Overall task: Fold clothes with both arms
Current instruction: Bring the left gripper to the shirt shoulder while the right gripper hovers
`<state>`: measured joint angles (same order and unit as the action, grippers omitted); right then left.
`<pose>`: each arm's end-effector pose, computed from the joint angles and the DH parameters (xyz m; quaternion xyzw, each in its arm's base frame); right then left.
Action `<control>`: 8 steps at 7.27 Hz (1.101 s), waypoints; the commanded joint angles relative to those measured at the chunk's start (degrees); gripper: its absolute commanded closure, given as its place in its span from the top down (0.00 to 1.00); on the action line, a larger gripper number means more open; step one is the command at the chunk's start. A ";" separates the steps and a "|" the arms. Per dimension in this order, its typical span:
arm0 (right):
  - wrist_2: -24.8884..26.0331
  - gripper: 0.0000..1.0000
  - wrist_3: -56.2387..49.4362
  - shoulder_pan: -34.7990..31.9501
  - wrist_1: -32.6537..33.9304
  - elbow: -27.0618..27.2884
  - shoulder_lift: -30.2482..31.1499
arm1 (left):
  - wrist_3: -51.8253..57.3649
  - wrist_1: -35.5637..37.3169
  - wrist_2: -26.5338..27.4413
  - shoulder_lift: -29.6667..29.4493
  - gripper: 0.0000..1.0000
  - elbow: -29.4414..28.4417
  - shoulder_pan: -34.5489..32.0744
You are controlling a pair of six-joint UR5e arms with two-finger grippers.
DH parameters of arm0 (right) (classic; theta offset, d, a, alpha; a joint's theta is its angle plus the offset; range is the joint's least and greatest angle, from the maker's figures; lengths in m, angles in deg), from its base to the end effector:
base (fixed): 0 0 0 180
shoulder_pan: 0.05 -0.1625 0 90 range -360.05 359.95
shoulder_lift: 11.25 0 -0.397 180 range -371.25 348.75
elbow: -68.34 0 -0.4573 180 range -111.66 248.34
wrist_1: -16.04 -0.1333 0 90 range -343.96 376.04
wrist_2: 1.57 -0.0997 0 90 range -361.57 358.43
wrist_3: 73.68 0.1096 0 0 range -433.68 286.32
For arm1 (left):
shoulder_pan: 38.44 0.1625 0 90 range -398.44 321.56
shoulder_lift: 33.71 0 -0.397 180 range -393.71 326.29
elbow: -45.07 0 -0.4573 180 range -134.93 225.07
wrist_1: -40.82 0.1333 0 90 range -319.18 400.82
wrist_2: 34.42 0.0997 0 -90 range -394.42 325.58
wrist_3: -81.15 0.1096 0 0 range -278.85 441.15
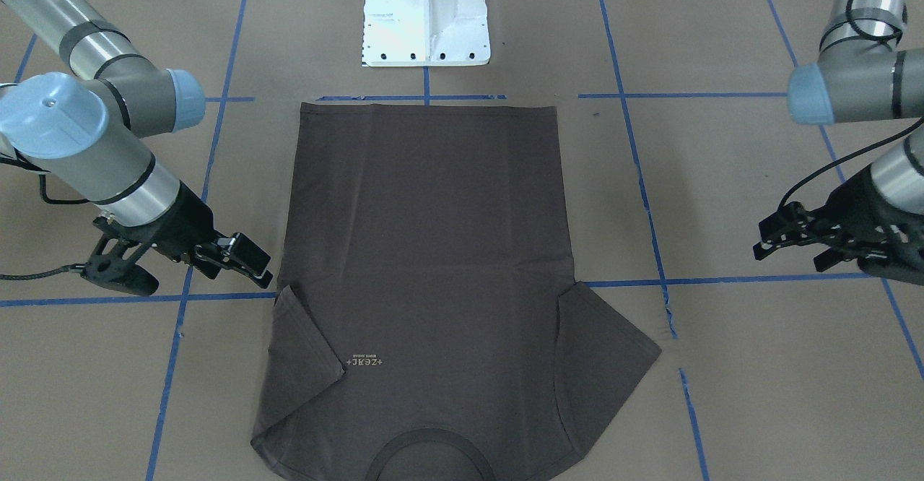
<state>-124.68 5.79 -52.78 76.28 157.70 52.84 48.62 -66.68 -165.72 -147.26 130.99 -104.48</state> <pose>-0.3772 -0.6169 0.2953 0.0171 -0.5096 0.1832 0.8405 0.2363 -0.6817 0.3798 0.1031 0.4350 0.0452 0.8933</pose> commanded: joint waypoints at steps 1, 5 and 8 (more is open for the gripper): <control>-0.29 1.00 -1.33 -0.53 -1.34 3.80 4.54 | -12.67 -12.83 4.03 -5.43 0.98 -11.59 6.07; -0.02 1.00 -1.34 -0.45 -1.44 6.36 7.02 | -20.82 -18.36 14.22 -12.21 0.74 -21.65 13.38; -0.11 1.00 -1.43 -0.45 -1.44 6.53 7.54 | -20.38 -18.45 18.36 -14.33 0.58 -24.39 14.45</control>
<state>-124.72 4.43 -53.27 74.84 164.18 60.14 28.13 -85.07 -148.24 -161.21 107.29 -90.32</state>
